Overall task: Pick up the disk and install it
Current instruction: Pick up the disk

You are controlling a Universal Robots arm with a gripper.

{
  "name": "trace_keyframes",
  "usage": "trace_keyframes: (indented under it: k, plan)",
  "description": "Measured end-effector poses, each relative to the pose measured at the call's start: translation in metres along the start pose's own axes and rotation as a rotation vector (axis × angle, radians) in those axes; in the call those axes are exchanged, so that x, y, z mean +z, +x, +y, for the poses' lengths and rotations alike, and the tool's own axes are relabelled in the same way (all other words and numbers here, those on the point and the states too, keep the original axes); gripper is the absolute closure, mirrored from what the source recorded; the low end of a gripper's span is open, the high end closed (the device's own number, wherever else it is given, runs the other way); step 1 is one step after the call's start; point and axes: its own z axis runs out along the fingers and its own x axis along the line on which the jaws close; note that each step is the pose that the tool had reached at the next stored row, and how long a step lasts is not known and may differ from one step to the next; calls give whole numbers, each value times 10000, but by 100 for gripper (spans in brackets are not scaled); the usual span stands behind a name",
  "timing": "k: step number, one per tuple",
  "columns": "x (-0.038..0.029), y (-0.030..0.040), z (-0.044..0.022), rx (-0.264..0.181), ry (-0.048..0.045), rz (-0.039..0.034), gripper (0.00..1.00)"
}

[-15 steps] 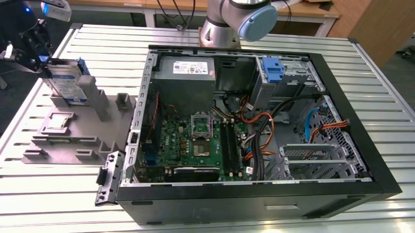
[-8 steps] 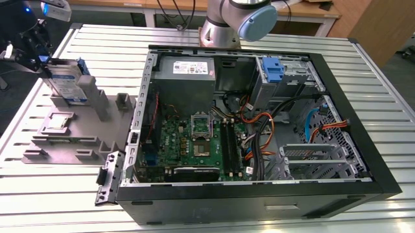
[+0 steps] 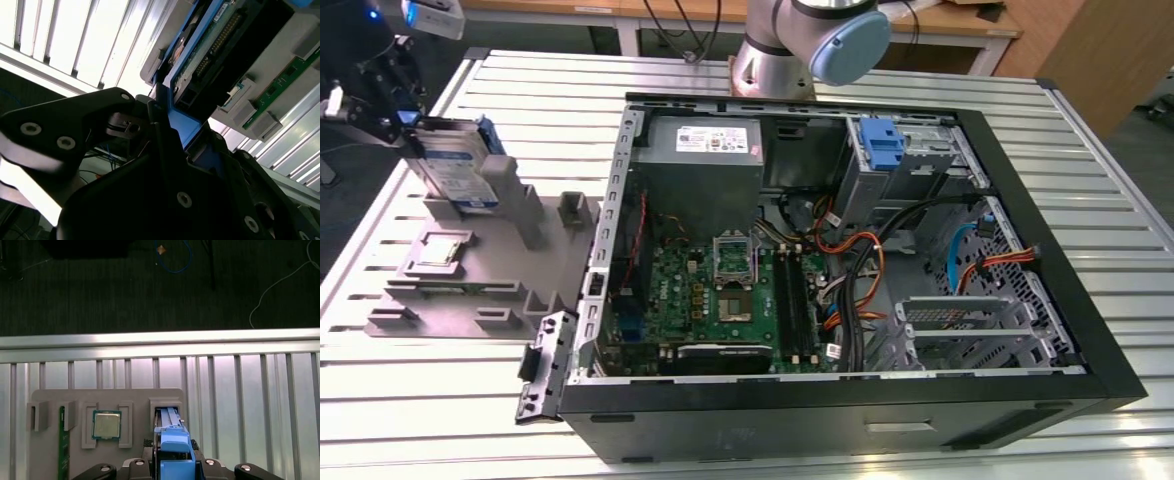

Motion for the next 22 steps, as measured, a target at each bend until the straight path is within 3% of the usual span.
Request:
trace_keyframes:
  k: [11, 22]
  plan:
    - [-109, -7, 6, 1, 0, 2, 63]
    - [-288, -17, 14, 1, 0, 5, 63]
